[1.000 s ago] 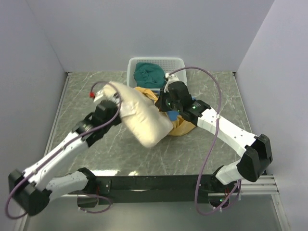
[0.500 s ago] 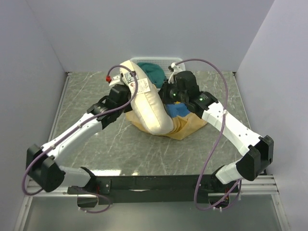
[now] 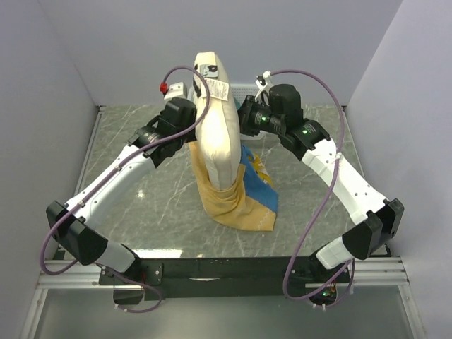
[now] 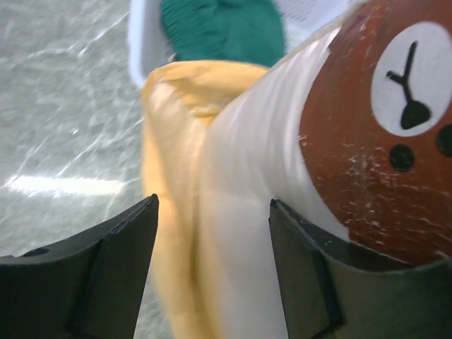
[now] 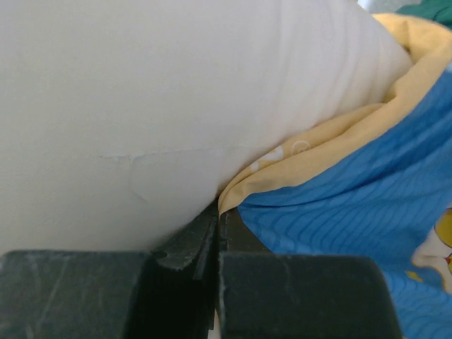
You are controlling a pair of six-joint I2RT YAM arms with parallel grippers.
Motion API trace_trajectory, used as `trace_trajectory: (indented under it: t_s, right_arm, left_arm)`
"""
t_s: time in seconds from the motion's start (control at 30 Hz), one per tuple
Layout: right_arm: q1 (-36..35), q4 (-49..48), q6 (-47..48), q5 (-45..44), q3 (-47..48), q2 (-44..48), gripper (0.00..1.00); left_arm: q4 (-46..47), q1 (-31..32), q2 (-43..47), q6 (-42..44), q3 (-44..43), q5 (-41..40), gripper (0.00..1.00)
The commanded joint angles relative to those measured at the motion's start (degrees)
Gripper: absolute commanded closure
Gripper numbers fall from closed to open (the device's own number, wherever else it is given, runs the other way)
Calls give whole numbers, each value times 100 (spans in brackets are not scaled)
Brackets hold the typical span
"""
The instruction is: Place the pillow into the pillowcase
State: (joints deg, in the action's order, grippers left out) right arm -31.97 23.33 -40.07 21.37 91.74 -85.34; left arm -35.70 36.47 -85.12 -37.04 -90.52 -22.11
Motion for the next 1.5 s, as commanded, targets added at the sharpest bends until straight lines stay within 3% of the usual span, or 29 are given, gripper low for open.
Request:
trace_trajectory:
  t_s: [0.0, 0.07, 0.17, 0.37, 0.53, 0.7, 0.8, 0.83, 0.9, 0.93, 1.0, 1.33, 1.47]
  right_arm:
    - [32, -1821, -920, 1210, -374, 421, 100]
    - [172, -2278, -1133, 1335, -892, 570, 100]
    - [419, -2210, -1099, 1318, -1088, 641, 100]
    - [832, -2298, -1187, 1432, -1308, 677, 100]
    - [1043, -2316, -1222, 1546, -1484, 747, 100]
    - [1148, -2316, -1204, 1590, -1572, 800, 100]
    - [1219, -2316, -1170, 1625, -1572, 817, 100]
    - [1210, -2272, -1126, 1617, -1546, 826, 100]
    - [1228, -2062, -968, 1538, -1440, 817, 100]
    - [1228, -2000, -924, 1520, -1336, 817, 100]
    - [1228, -1833, -827, 1441, -1203, 826, 100]
    - [1280, -743, -422, 667, 220, 765, 100]
    - [1245, -681, -580, 554, 405, 694, 100]
  left_arm:
    - [188, 282, -171, 214, 588, -193, 28]
    - [-267, 317, -346, 433, 422, -600, 25]
    - [-560, 422, -566, 680, 246, -1058, 19]
    - [-921, 493, -1015, 628, 271, -1103, 16]
    - [52, 265, -901, 365, 1096, -225, 21]
    - [555, 141, -1138, 92, 1274, 593, 27]
    - [740, 133, -1191, -180, 1361, 550, 40]
    - [732, 141, -1113, -251, 1362, 489, 56]
    - [574, 141, -972, -243, 1222, 216, 72]
    - [495, 133, -806, -173, 1143, 137, 88]
    - [223, 106, -629, -102, 836, 23, 99]
    - [-489, 89, 566, 513, -650, 540, 99]
    - [-718, -78, 611, 531, -1422, 1382, 99]
